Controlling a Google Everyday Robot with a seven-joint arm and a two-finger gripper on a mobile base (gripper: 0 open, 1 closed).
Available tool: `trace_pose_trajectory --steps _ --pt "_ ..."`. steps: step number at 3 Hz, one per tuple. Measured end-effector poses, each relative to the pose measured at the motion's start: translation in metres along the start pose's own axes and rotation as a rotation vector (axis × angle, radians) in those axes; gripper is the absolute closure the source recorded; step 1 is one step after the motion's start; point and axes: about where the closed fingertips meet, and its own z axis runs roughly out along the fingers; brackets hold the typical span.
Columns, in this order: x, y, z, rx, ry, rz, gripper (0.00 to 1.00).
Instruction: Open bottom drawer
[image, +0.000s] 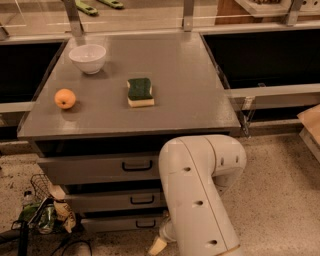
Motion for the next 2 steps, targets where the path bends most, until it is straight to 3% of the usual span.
trace_pose_trajectory --steps 2 --pt "-0.0044 0.0044 0.0182 -0.023 0.021 -0.017 0.00"
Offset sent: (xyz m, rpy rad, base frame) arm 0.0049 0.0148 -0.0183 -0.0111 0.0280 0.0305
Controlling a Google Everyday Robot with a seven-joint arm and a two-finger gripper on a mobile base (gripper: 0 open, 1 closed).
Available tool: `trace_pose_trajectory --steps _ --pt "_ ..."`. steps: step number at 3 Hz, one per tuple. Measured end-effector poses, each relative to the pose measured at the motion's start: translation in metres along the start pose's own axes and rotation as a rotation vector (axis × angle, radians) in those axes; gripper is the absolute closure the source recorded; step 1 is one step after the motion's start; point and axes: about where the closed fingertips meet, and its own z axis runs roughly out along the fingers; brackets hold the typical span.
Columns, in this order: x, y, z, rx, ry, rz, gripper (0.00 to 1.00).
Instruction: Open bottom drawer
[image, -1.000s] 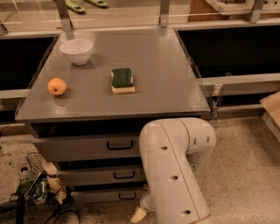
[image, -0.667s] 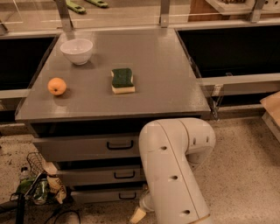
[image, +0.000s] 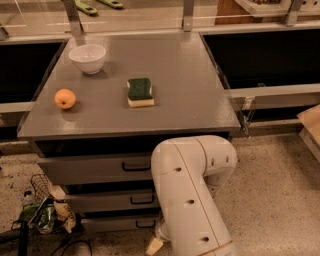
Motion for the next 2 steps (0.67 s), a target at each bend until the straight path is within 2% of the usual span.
trace_pose_trajectory --steps 1,2 --pt "-0.0036 -0.0120 -0.0068 0.051 -0.017 0.000 0.00" --pt "-0.0036 -0.0120 -0.0067 0.051 -0.017 0.000 0.00"
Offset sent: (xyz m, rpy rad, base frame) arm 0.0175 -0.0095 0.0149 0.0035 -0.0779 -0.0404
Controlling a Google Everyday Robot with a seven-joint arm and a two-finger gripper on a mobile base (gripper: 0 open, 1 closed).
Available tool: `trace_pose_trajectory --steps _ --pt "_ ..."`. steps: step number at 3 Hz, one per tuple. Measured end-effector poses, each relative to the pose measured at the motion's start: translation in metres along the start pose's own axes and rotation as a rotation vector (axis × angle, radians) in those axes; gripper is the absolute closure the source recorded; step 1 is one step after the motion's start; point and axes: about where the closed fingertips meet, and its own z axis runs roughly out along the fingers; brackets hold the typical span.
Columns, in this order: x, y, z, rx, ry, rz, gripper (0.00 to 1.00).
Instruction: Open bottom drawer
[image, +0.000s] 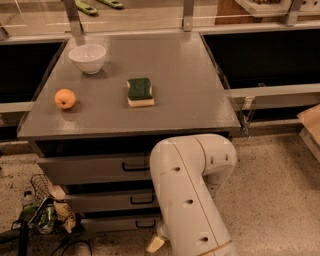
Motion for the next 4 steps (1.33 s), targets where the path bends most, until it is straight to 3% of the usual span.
trace_pose_trajectory --steps 1,2,4 --pt "0.004 -0.004 0.034 -0.049 0.026 -0.001 0.00" --pt "0.004 0.000 0.034 -0.062 0.022 -0.005 0.00" --pt "0.003 0.020 0.026 -0.143 0.014 0.001 0.00"
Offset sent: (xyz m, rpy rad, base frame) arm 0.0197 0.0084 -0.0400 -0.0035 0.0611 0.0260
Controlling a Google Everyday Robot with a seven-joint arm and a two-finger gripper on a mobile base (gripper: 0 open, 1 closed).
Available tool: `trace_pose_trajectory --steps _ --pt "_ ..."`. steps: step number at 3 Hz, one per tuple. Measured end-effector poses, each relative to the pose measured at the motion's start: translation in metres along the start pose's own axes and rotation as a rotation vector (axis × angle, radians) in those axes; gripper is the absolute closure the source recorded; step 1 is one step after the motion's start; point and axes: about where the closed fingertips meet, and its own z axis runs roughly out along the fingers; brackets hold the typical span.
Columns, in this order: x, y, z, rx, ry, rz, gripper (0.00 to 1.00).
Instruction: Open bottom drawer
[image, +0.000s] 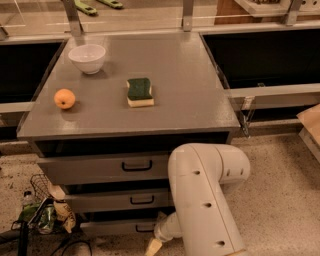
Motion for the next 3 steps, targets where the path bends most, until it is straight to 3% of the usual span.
trace_pose_trajectory --steps 2,3 --pt "0.002 0.015 -0.006 -0.043 -0.004 -0.019 0.00" --pt "0.010 0.065 -0.052 -0.078 -0.038 -0.076 0.00"
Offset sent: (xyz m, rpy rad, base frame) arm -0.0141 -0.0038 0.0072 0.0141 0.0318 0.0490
